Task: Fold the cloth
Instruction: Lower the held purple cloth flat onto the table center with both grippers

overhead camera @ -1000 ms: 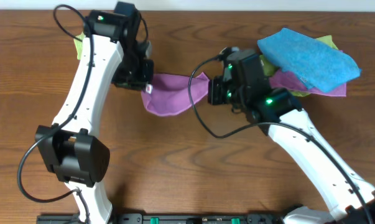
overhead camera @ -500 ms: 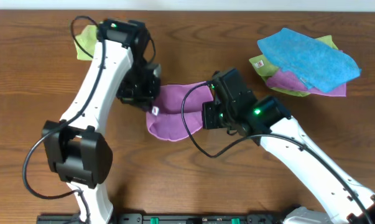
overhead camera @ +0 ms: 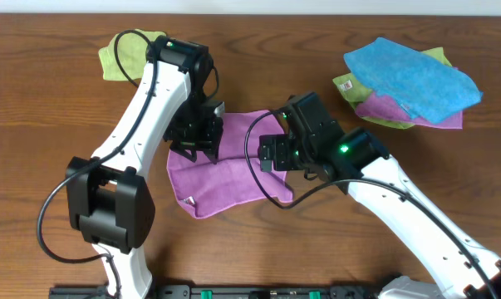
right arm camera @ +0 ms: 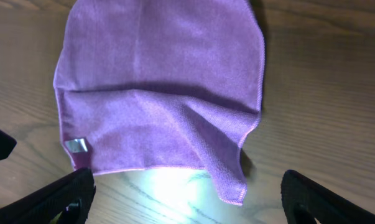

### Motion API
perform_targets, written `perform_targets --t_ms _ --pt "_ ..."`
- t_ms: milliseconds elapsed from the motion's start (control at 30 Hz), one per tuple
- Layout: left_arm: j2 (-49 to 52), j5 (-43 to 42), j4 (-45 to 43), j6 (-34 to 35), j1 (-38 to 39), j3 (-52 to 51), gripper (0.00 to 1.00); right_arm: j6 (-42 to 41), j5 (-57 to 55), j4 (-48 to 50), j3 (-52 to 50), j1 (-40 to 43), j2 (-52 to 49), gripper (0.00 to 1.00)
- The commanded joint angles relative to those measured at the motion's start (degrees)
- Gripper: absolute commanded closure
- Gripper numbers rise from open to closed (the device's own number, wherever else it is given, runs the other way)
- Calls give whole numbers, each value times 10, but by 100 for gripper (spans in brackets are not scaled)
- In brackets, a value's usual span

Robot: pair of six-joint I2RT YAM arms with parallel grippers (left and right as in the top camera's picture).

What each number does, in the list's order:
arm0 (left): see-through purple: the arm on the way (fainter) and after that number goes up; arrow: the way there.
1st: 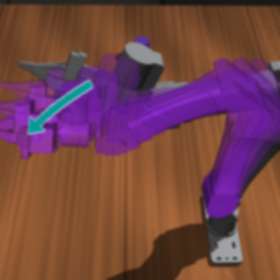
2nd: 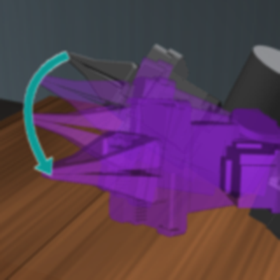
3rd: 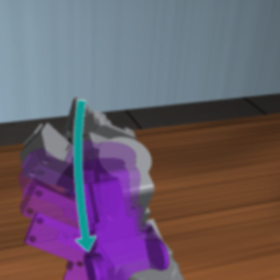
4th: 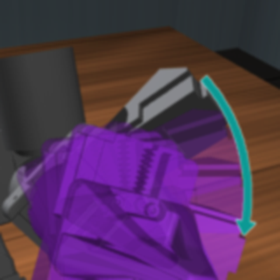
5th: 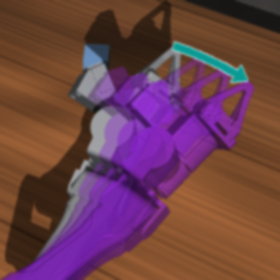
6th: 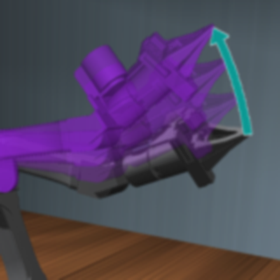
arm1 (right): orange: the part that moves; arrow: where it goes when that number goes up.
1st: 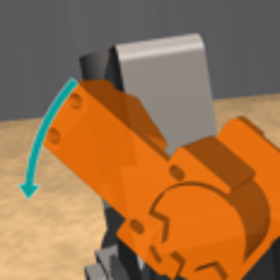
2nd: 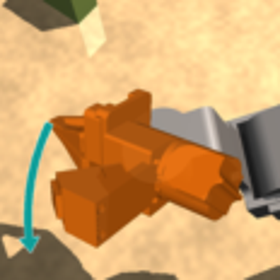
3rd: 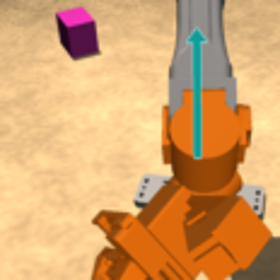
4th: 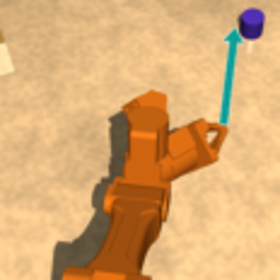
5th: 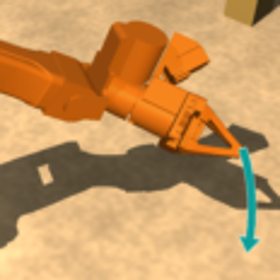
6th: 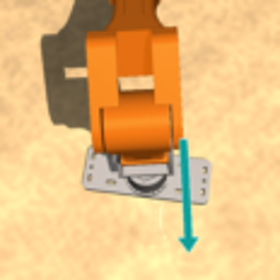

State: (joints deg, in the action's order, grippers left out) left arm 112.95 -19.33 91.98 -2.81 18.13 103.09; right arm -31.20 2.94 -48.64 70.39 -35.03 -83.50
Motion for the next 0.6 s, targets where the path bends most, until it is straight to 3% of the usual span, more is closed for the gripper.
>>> perform_targets --t_ms 0,67,133,233,400,500,567 --pt "-1 28 -17 3 -1 -4 45 -11 -17 11 6 -4 8 17" --pt "-1 37 -33 16 -2 -11 41 -9 -17 33 -4 -4 0 10" --pt "-1 37 -54 18 -4 -28 36 -9 -16 60 -21 -4 -16 11" --pt "-1 37 -100 45 -6 -77 36 -9 4 100 -45 -4 -55 36" --pt "-1 37 -197 82 -10 -169 38 -9 5 143 -50 -5 -121 93" --pt "-1 37 -272 113 -16 -194 42 -2 5 182 -50 -5 -148 99" --pt "-1 48 -307 125 -18 -194 37 6 5 209 -50 -5 -160 98"
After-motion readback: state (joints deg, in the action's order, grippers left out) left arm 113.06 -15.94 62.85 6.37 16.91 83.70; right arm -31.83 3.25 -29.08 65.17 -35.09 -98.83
